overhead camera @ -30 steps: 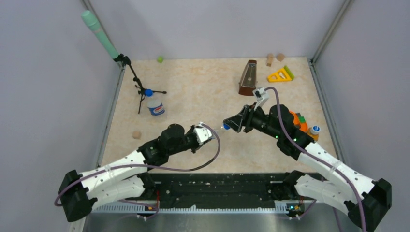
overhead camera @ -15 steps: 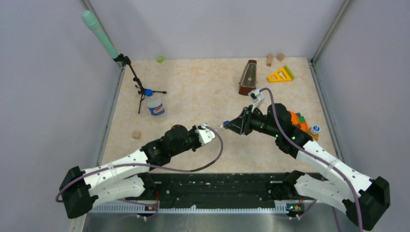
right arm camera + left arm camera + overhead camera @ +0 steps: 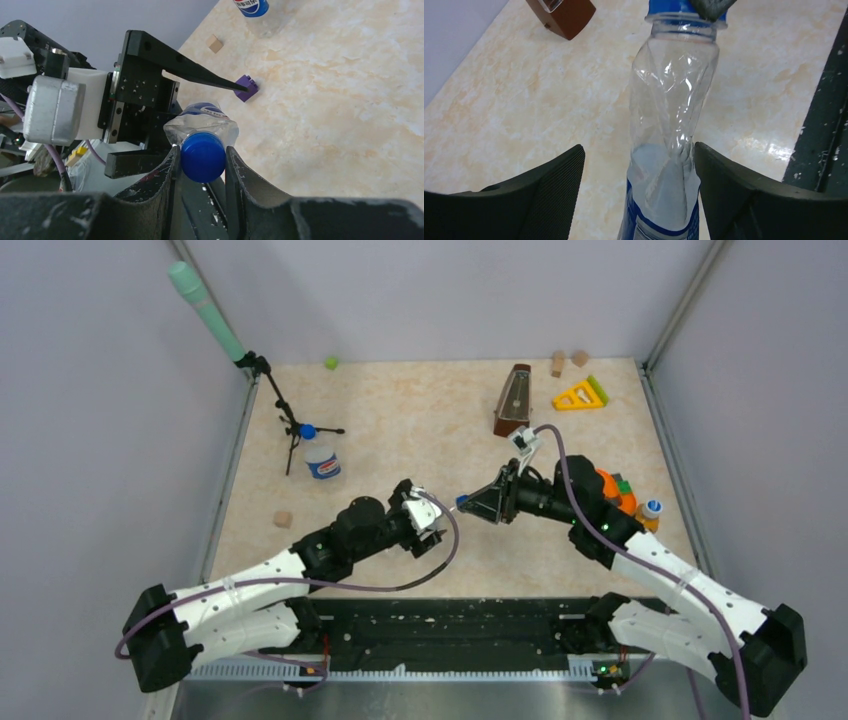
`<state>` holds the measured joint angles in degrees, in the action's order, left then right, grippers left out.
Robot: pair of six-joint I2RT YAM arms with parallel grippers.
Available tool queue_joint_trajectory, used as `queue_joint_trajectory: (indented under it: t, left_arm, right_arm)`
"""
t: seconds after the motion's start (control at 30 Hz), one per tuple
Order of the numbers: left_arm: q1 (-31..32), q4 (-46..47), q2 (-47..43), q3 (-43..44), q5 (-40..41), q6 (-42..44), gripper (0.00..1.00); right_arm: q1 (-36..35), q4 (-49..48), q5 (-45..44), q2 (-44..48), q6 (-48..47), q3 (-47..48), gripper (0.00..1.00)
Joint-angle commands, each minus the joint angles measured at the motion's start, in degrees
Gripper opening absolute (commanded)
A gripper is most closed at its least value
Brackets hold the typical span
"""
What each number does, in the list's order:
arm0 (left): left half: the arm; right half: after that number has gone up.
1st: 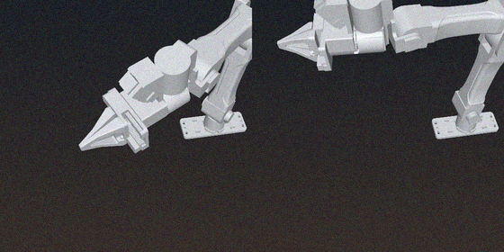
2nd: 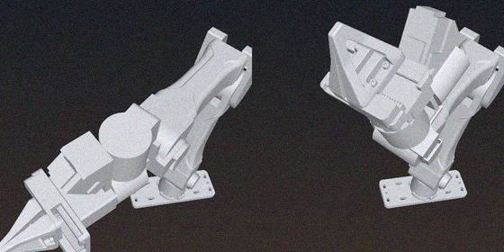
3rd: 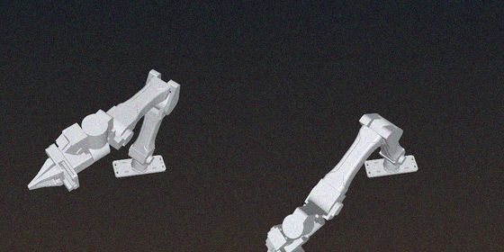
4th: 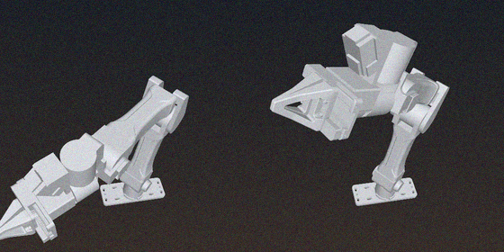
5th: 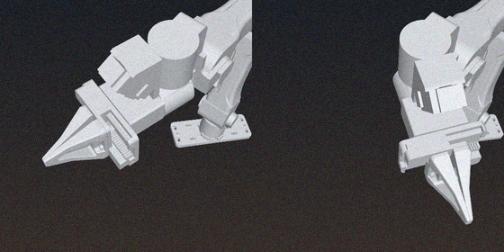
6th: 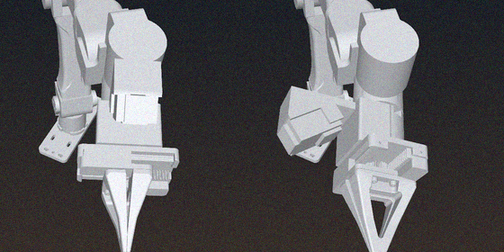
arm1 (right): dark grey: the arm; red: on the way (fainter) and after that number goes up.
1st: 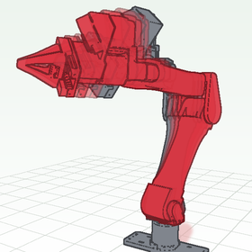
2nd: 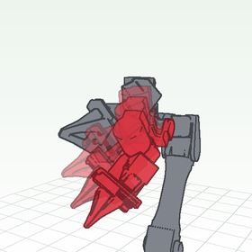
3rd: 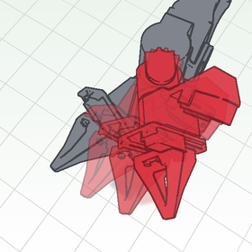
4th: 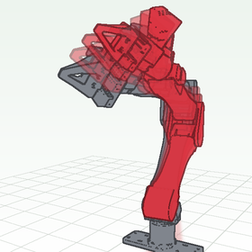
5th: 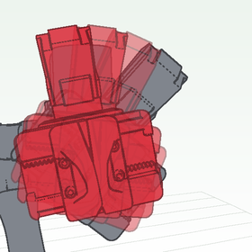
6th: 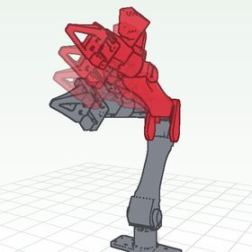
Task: Unscrew the bottle caps
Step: Unscrew the bottle cap from the plastic bottle.
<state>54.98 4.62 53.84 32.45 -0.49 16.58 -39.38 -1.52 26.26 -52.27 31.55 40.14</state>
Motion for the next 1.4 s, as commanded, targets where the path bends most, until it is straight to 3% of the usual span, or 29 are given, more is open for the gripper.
queue_joint_trajectory:
  t: [0.0, 0.07, 0.2, 0.27, 0.37, 0.43, 0.47, 0.57, 0.6, 0.8, 1.03, 1.13, 1.17, 1.27, 1.3, 1.37]
  left_arm:
    - [0.13, 6.22, -1.03, -0.55, -3.44, -5.0, 0.85]
    - [0.13, 6.28, -1.03, -0.71, -3.97, -6.0, 0.94]
    - [0.13, 4.07, -0.79, -0.11, -4.81, -6.31, 0.95]
    - [0.13, 2.76, -0.33, 0.14, -4.11, -5.88, 0.88]
    - [0.13, -0.15, 0.36, 1.12, -1.8, -5.53, 0.59]
    - [0.13, -1.47, 0.78, 1.61, -0.16, -5.5, 0.52]
    - [0.13, -1.94, 1.01, 1.79, -0.05, -5.5, 0.58]
    - [0.13, -1.62, 1.09, 1.7, 3.47, -6.27, 0.95]
    - [0.1, -0.69, 1.02, 1.47, 4.13, -6.5, 0.98]
    - [0.12, 3.91, -0.69, 0.15, 6.04, -9.53, 0.99]
    - [0.11, 10.66, -0.35, -2.67, -0.74, -8.84, 0.99]
    - [0.13, 11.95, 1.32, -2.99, -0.08, -9.07, 0.99]
    - [0.13, 12.14, 1.82, -2.94, 1.28, -8.82, 0.96]
    - [0.12, 12.33, 2.81, -2.76, 2.22, -8.44, 0.7]
    - [0.1, 12.39, 2.73, -2.68, 2.43, -8.45, 0.7]
    - [0.13, 13.66, 2.04, -2.97, 3.82, -9.39, 0.91]
  right_arm:
    - [-0.37, -5.56, 3.34, -0.19, 0.51, -0.59, 0.0]
    - [-0.35, -6.56, 3.88, -0.99, 0.51, -1.13, 0.0]
    - [-0.35, -8.62, 5.32, -2.59, 0.57, -1.48, 0.0]
    - [-0.35, -10.21, 5.46, -2.66, 0.74, -2.13, 0.0]
    - [-0.35, -10.44, 4.78, -2.55, 0.63, -2.14, 0.0]
    - [-0.4, -9.97, 3.96, -2.4, 0.39, -1.96, 0.0]
    - [-0.36, -9.85, 3.51, -2.27, 0.35, -1.98, 0.0]
    - [-0.35, -9.37, 1.98, -2.33, 0.31, -2.0, 0.0]
    - [-0.35, -9.15, 1.77, -2.38, 0.29, -1.87, 0.0]
    - [-0.35, -6.33, -1.92, -1.68, -0.56, -1.79, 0.0]
    - [-0.35, -8.23, 0.18, -1.5, -0.22, -2.35, 0.0]
    - [-0.35, -7.77, -0.08, -1.16, -0.25, -2.34, 0.0]
    - [-0.35, -7.65, -0.21, -1.03, -0.34, -2.28, 0.0]
    - [-0.35, -7.46, -0.25, -0.81, -0.6, -2.1, 0.0]
    - [-0.35, -7.39, -0.29, -0.77, -0.61, -2.09, 0.0]
    - [-0.35, -7.0, -0.48, -1.02, -0.85, -1.96, 0.0]
